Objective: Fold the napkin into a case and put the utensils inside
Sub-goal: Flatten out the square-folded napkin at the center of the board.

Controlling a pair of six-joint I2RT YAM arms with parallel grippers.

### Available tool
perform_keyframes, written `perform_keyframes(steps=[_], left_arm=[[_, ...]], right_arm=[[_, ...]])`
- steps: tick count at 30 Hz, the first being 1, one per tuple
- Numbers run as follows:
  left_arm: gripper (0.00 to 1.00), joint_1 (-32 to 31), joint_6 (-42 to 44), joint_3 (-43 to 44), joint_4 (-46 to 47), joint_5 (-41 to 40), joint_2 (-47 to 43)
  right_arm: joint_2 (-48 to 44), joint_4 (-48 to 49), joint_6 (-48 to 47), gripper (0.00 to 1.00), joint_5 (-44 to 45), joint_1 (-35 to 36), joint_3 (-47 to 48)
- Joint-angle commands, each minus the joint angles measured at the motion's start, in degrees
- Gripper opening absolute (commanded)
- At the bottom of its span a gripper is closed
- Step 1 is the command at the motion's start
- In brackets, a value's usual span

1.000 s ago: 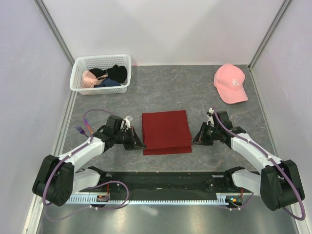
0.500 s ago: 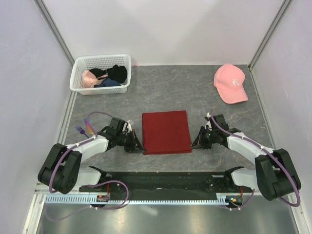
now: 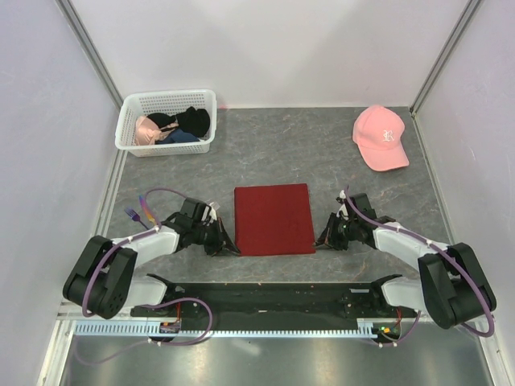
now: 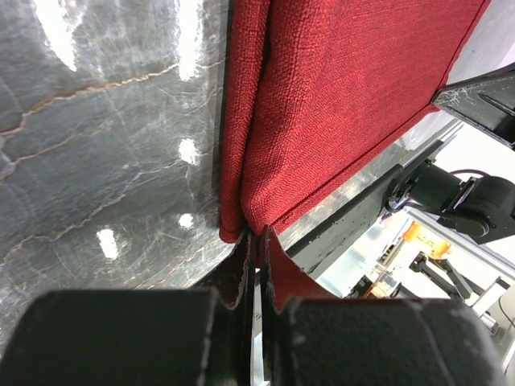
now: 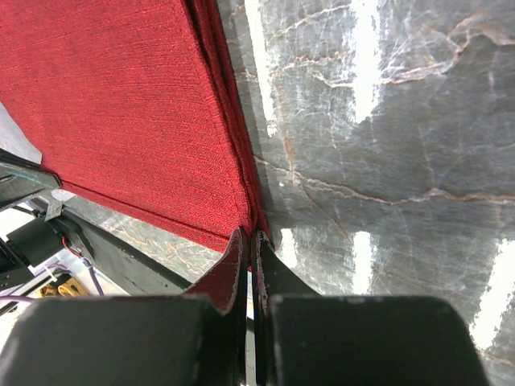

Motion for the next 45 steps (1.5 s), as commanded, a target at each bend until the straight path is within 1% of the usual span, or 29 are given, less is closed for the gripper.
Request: perform_keyframes(steps=[1, 4, 6, 8, 9, 10, 12, 13, 15, 16, 17, 19, 23, 24, 25, 26, 27, 28, 29, 30, 31, 33, 35, 37, 39, 40, 42, 43, 45], left_arm=[[0.13, 0.2, 1.2, -0.8, -2.2, -4.8, 0.6], [0.2, 0.3, 0.3, -0.6, -3.1, -4.6, -3.5], [0.24, 0.3, -0.4, 0.4, -6.0, -4.6, -6.1], [0.34, 0.3, -0.8, 3.0, -9.1, -4.6, -10.1], [0.37, 0.2, -0.8, 4.0, -11.4, -4.8, -11.6], [0.38, 0.3, -0.9, 6.1, -12.2, -5.6, -13.8], [0.39, 0.2, -0.8, 7.9, -12.3, -5.4, -15.0], [0.36, 0.2, -0.5, 9.6, -11.1, -4.7, -14.8], [0.31, 0.2, -0.5, 10.9, -8.1, -3.1, -11.5], [0.24, 0.0, -1.2, 11.2, -4.6, 0.1, -9.8], [0.22, -0.5, -1.5, 11.6, -3.2, 1.2, -5.9], [0.17, -3.3, -2.0, 12.3, 0.2, 2.5, -2.7], [0.14, -8.1, -3.4, 11.7, 6.1, 3.4, 2.8], [0.13, -8.6, -3.7, 10.8, 6.6, 3.2, 4.3], [0.12, -9.2, -4.1, 10.0, 6.6, 2.9, 5.0], [0.11, -9.2, -4.1, 9.1, 9.0, 2.7, 5.5], [0.1, -9.2, -4.1, 7.1, 9.0, 2.1, 5.8], [0.09, -9.2, -3.8, 6.1, 9.0, 0.4, 5.7], [0.08, -9.2, -3.4, 5.1, 9.0, -0.8, 5.5], [0.08, -9.2, -3.1, 3.0, 9.0, -2.1, 5.2], [0.07, -9.1, -2.6, 2.2, 8.9, -5.1, 5.0], [0.06, -9.1, -2.0, 0.1, 9.1, -7.4, 5.5], [0.05, -9.1, -1.7, -0.6, 9.7, -8.4, 7.9], [0.04, -9.1, -2.0, -1.0, 10.6, -8.2, 9.3], [0.03, -9.1, -2.5, -2.0, 11.4, -8.1, 9.2], [0.03, -9.1, -2.9, -2.2, 11.8, -8.1, 8.7], [0.03, -9.1, -3.1, -2.7, 11.8, -8.6, 6.8], [0.03, -9.1, -3.2, -2.8, 11.5, -9.0, 6.1], [0.03, -9.1, -3.8, -3.1, 11.3, -9.4, 4.5]], right_arm=[[1.6, 1.1, -1.6, 0.0, 6.4, -0.6, -2.0], [2.8, 2.6, -0.7, 0.0, 5.2, -0.6, -2.2], [2.3, 2.8, 0.5, 0.04, 4.5, -0.1, -1.9], [1.1, 2.1, 0.8, 0.14, 4.5, 0.0, -1.4], [0.5, 0.8, 0.2, 0.19, 4.3, 0.0, -1.1], [-0.2, -0.6, -0.2, 0.28, 4.5, 0.0, -0.1], [-2.6, -5.7, -2.0, 0.36, 6.7, 0.0, 1.7], [-3.6, -7.7, -4.1, 0.45, 8.4, 0.0, 4.3], [-5.6, -12.4, -5.7, 0.53, 10.8, 0.0, 7.0], [-6.0, -13.3, -6.9, 0.57, 12.1, 0.0, 9.4], [-6.0, -14.6, -7.0, 0.57, 12.3, 0.4, 10.5], [-5.7, -14.3, -5.6, 0.58, 12.1, 1.9, 12.1], [-3.2, -10.0, -2.9, 0.57, 10.4, 5.0, 12.1], [-3.0, -8.3, -2.5, 0.57, 9.6, 5.1, 10.2], [-2.5, -6.3, -1.9, 0.53, 8.4, 5.2, 9.0], [-1.6, -3.3, -1.5, 0.48, 7.0, 5.2, 7.7], [-1.0, -2.0, -1.0, 0.42, 6.7, 5.1, 5.4], [-0.4, -1.0, -1.0, 0.31, 6.6, 5.1, 4.3], [0.7, 0.7, -1.3, 0.28, 7.3, 5.0, 3.4], [1.2, 0.8, -2.2, 0.21, 8.3, 5.0, 2.1], [1.7, 0.7, -2.7, 0.2, 9.3, 5.0, 1.8], [2.6, -0.3, -4.7, 0.18, 13.0, 5.0, 2.3], [2.3, -1.7, -5.7, 0.18, 14.6, 5.5, 3.6], [1.6, -3.0, -6.6, 0.19, 15.3, 7.8, 8.2], [1.7, -3.2, -5.8, 0.24, 14.8, 9.2, 13.3], [2.8, -2.1, -4.5, 0.26, 12.7, 10.0, 14.7], [5.4, 4.2, -2.4, 0.34, 9.2, 10.8, 17.7], [9.7, 6.4, -0.4, 0.35, 5.8, 11.7, 19.2], [15.1, 12.6, 1.4, 0.37, 3.2, 13.1, 24.4]])
